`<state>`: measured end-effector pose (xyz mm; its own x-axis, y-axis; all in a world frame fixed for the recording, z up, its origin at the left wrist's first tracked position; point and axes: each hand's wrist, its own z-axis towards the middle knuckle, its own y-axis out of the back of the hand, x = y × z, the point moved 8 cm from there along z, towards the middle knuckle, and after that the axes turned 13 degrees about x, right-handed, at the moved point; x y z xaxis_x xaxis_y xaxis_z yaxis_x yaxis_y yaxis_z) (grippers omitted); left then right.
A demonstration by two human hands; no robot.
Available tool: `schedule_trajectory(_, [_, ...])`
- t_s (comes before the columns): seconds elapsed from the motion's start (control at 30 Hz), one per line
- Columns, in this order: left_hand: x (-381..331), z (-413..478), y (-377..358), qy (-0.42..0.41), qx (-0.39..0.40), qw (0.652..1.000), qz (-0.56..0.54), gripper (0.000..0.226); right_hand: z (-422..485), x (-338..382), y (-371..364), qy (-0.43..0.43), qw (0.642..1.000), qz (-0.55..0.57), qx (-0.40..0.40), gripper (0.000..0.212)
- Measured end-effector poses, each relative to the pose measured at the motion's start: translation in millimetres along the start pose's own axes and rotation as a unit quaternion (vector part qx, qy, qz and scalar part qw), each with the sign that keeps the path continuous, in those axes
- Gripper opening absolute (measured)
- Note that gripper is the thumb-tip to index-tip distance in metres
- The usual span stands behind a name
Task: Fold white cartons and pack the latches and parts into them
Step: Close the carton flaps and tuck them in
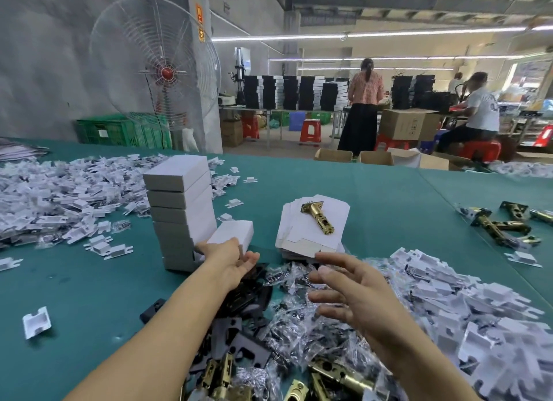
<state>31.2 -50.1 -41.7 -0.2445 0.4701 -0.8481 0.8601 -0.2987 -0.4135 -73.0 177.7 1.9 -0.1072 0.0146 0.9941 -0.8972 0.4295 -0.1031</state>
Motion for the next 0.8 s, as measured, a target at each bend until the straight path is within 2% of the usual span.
schedule_trajectory(0.17, [-5.4, -13.8, 10.0, -0.029, -0.020, 0.999, 0.011, 0.078, -0.5, 1.8, -1.1, -0.004, 1.000, -0.009, 0.013, 0.018])
schedule_trajectory(0.23, [-5.7, -22.5, 13.1, -0.053, -0.024, 0.995, 0.080, 0.088, -0.8, 2.2, -0.3, -0.005, 1.000, -0.012, 0.013, 0.018])
schedule_trajectory(0.3, [-14.0, -29.8, 10.6, -0.116, -0.025, 0.969, 0.218, 0.077, -1.5, 3.3, -1.3, -0.002, 1.000, -0.018, 0.015, 0.017])
schedule_trajectory(0.37, [-29.3, -35.3, -5.8, -0.200, -0.009, 0.893, 0.404, 0.053, -2.2, 3.8, -1.6, -0.001, 1.000, -0.024, 0.016, 0.016])
schedule_trajectory(0.43, [-40.7, -32.3, -25.4, -0.242, -0.003, 0.783, 0.574, 0.041, -1.9, 3.7, -0.2, -0.004, 0.999, -0.036, 0.014, 0.015])
schedule_trajectory(0.5, [-44.0, -21.5, -41.1, -0.240, 0.008, 0.666, 0.706, 0.038, -1.2, 2.2, 1.6, -0.014, 0.998, -0.052, 0.015, 0.013])
schedule_trajectory(0.57, [-35.0, -3.8, -46.3, -0.210, 0.029, 0.536, 0.817, 0.039, -0.8, -0.8, 2.9, -0.030, 0.996, -0.076, 0.019, 0.012])
schedule_trajectory(0.6, [-27.6, 4.6, -43.5, -0.192, 0.038, 0.482, 0.854, 0.042, -0.9, -2.7, 3.6, -0.037, 0.995, -0.095, 0.021, 0.012])
schedule_trajectory(0.63, [-20.3, 11.5, -38.0, -0.178, 0.042, 0.447, 0.875, 0.045, -0.9, -4.5, 4.1, -0.043, 0.992, -0.118, 0.022, 0.011])
schedule_trajectory(0.67, [-15.2, 16.7, -32.1, -0.170, 0.041, 0.434, 0.884, 0.047, -0.8, -6.1, 4.4, -0.047, 0.988, -0.143, 0.022, 0.011])
schedule_trajectory(0.77, [-13.7, 22.8, -25.8, -0.176, 0.029, 0.445, 0.878, 0.052, 0.2, -9.2, 3.7, -0.052, 0.976, -0.210, 0.023, 0.008])
schedule_trajectory(0.8, [-13.7, 23.0, -27.7, -0.177, 0.026, 0.439, 0.881, 0.053, 0.5, -10.0, 3.5, -0.053, 0.973, -0.222, 0.023, 0.008])
